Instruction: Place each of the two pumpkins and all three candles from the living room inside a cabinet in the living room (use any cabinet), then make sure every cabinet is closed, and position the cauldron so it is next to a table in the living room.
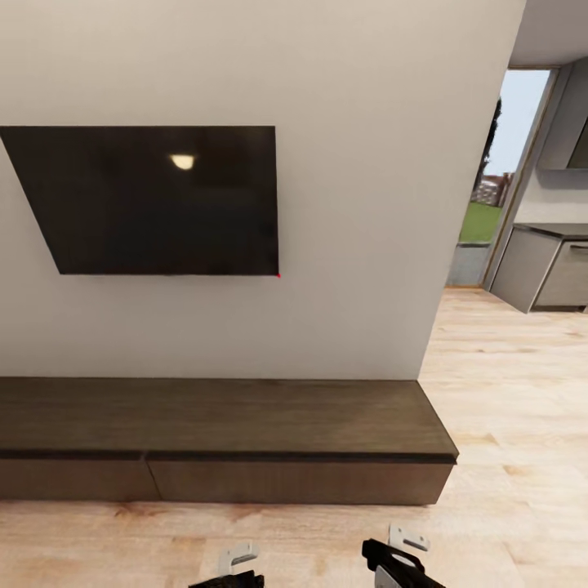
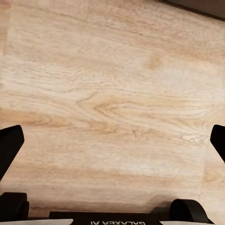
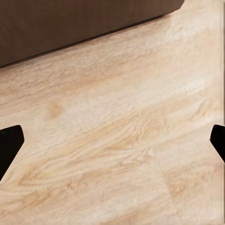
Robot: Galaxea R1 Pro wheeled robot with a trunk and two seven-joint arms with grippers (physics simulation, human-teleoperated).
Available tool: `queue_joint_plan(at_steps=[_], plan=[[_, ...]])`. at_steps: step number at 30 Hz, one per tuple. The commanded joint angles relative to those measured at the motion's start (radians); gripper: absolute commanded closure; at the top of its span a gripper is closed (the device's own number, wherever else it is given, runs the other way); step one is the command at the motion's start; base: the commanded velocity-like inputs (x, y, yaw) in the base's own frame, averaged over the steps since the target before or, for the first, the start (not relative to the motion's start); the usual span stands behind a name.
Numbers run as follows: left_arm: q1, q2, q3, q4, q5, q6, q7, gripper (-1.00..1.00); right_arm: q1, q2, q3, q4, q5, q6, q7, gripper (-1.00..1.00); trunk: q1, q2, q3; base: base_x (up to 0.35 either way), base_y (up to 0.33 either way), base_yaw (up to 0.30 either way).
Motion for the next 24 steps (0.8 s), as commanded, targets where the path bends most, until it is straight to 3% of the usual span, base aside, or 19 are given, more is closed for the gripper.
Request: queue_joint_plan(at_steps=[1,5,6,8,12,16,21,24], plan=[[0.0,0.001,-0.008,-0.008,0.009,0.011,0.011,-1.0,-0.001,-0.001,0.001,-0.005,-0.007,0.0,-0.007,-1.0,0.004,-0.008,-0.004,0.0,0.0,0.0],[0.0,0.004,-0.008,-0.031,0.01,0.034,0.034,-1.0,-0.001,-0.013,0.002,-0.028,-0.006,0.023,-0.03,-1.0,0.019,-0.036,-0.017,0.0,0.0,0.0],[0.0,0.006,-0.007,-0.499,0.01,0.417,0.183,-1.0,-0.001,-0.02,0.002,-0.408,-0.006,0.265,-0.21,-1.0,0.023,-0.043,-0.02,0.0,0.0,0.0],[-0.002,0.012,-0.005,-0.552,0.011,0.48,0.192,-1.0,-0.002,-0.029,0.002,-0.459,-0.007,0.374,-0.211,-1.0,0.031,-0.057,-0.026,0.0,0.0,0.0],[-0.014,0.019,0.017,-0.62,0.011,0.555,0.199,-1.0,-0.005,-0.037,0.002,-0.547,-0.007,0.533,-0.21,-1.0,0.046,-0.085,-0.039,0.0,0.0,0.0],[-0.041,0.022,0.043,-0.64,0.012,0.576,0.198,-1.0,-0.013,-0.051,0.001,-0.606,-0.007,0.604,-0.21,-1.0,0.061,-0.113,-0.051,0.0,0.0,0.0],[-0.057,0.023,0.09,-0.646,0.013,0.578,0.19,-1.0,-0.024,-0.053,-0.003,-0.647,-0.014,0.603,-0.207,-1.0,0.081,-0.148,-0.067,0.0,0.0,0.0],[-0.061,0.024,0.105,-0.646,0.013,0.573,0.187,-1.0,-0.027,-0.053,-0.006,-0.661,-0.02,0.516,-0.206,-1.0,0.092,-0.169,-0.076,0.0,0.0,0.0]])
